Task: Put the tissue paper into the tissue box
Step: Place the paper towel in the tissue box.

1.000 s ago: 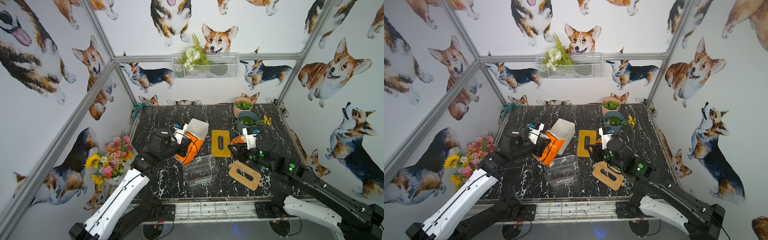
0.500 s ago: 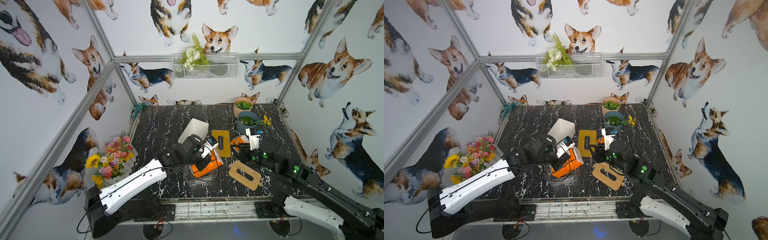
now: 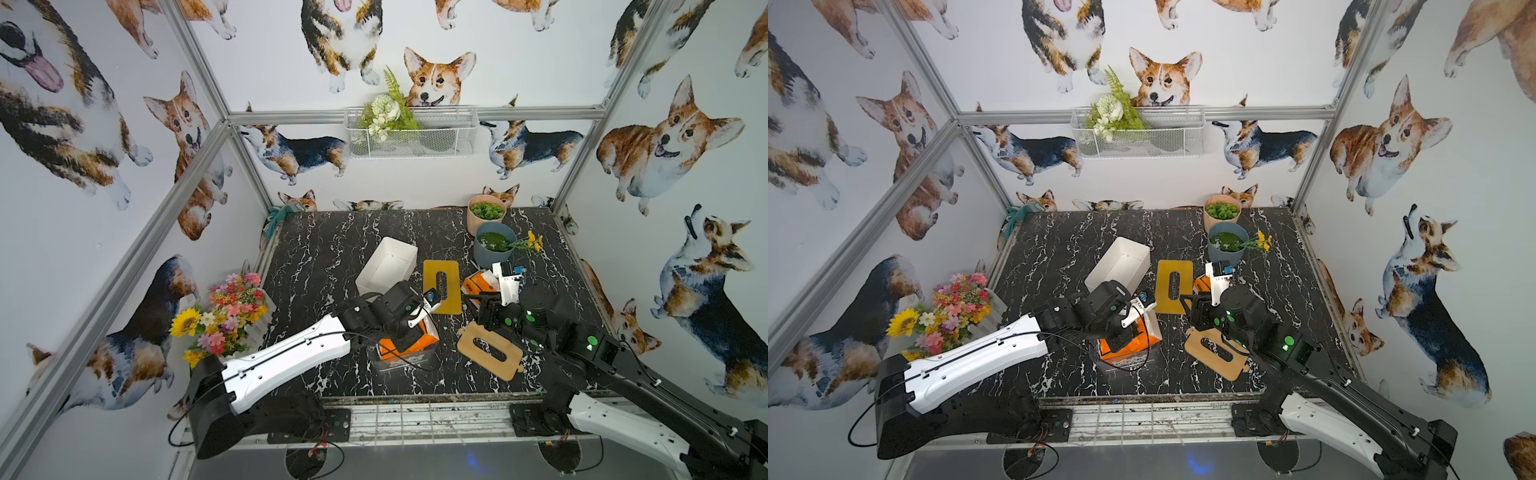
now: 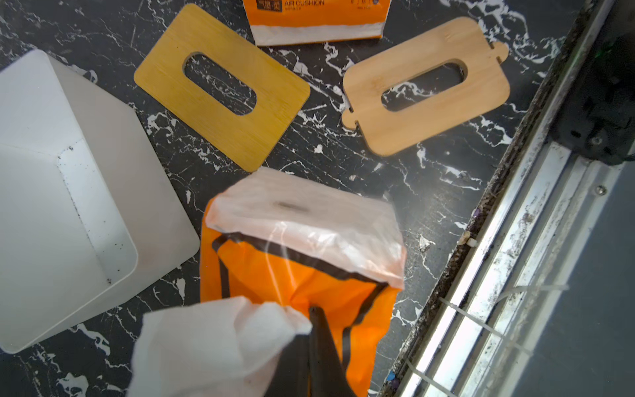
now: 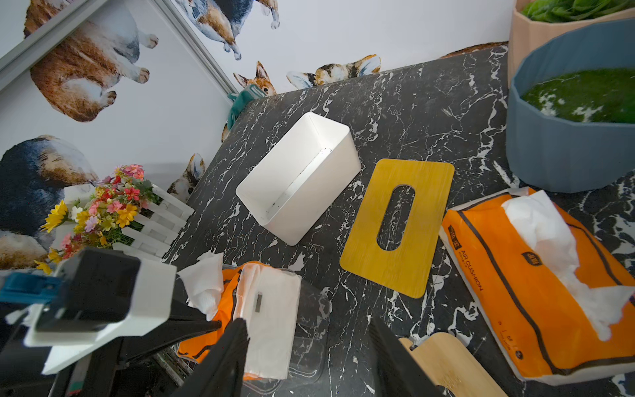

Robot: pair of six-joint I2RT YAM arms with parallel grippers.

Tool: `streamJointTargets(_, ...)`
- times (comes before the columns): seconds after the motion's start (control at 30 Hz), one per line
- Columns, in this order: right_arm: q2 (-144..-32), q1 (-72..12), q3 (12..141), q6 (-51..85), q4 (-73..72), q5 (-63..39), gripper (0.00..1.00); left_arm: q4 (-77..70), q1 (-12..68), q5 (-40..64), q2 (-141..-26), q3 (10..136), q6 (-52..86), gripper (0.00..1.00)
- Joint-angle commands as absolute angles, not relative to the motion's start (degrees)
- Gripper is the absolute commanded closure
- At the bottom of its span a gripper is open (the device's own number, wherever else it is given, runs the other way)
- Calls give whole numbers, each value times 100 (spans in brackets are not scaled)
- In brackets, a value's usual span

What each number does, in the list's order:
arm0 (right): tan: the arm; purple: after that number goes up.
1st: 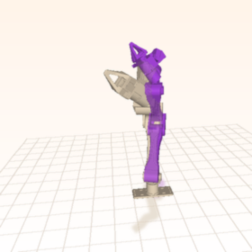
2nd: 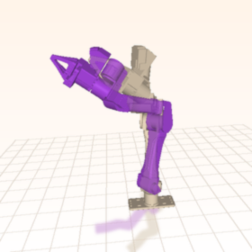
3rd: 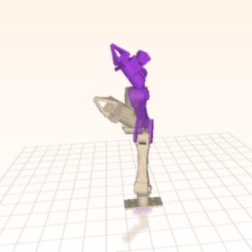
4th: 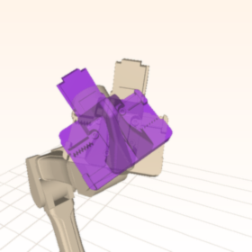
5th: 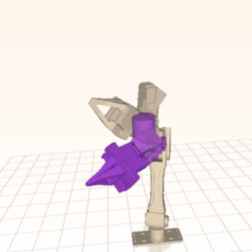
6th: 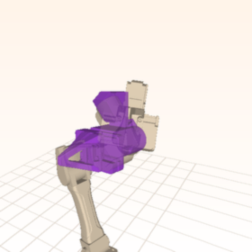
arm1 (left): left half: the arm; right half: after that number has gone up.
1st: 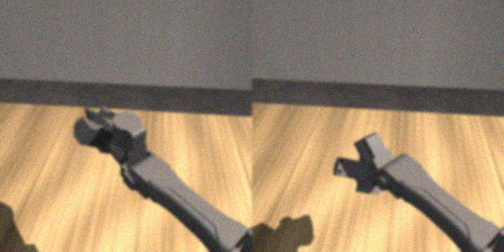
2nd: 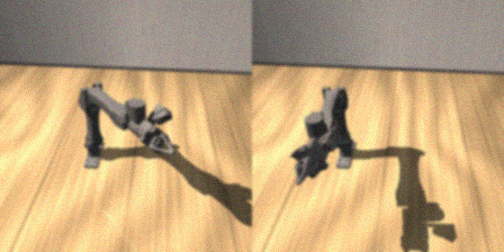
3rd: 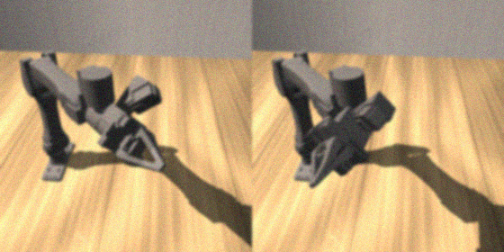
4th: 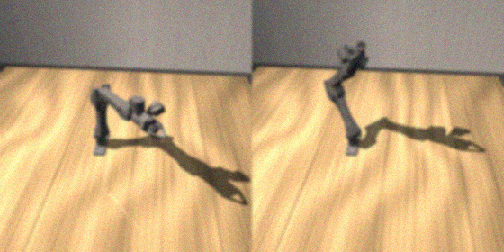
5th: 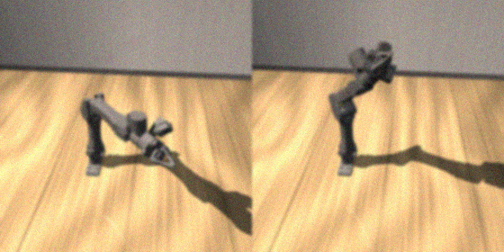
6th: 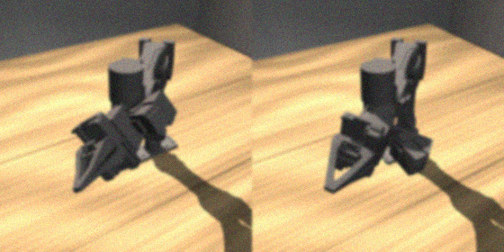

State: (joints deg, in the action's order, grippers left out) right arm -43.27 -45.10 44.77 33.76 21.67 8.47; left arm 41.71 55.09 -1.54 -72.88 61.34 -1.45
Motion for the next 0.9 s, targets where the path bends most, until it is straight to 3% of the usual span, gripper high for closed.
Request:
streamJointTargets(0.0, -4316, -4513, 4444, 3250, 2206, 901, 41, 4529, 5524, -364, -7444, 6215, -28, 100)
streamJointTargets(0.33, -4289, -4510, 4231, 3331, 2206, 894, 40, 5123, 5634, -777, -7701, 6403, 116, 100)
streamJointTargets(0.63, -4337, -4517, 4078, 3401, 2264, 940, 40, 4646, 5643, -434, -7779, 6258, 141, 100)
streamJointTargets(0.87, -4591, -4518, 3987, 3469, 2661, 968, 38, 4088, 5643, -190, -7328, 6302, 50, 71)
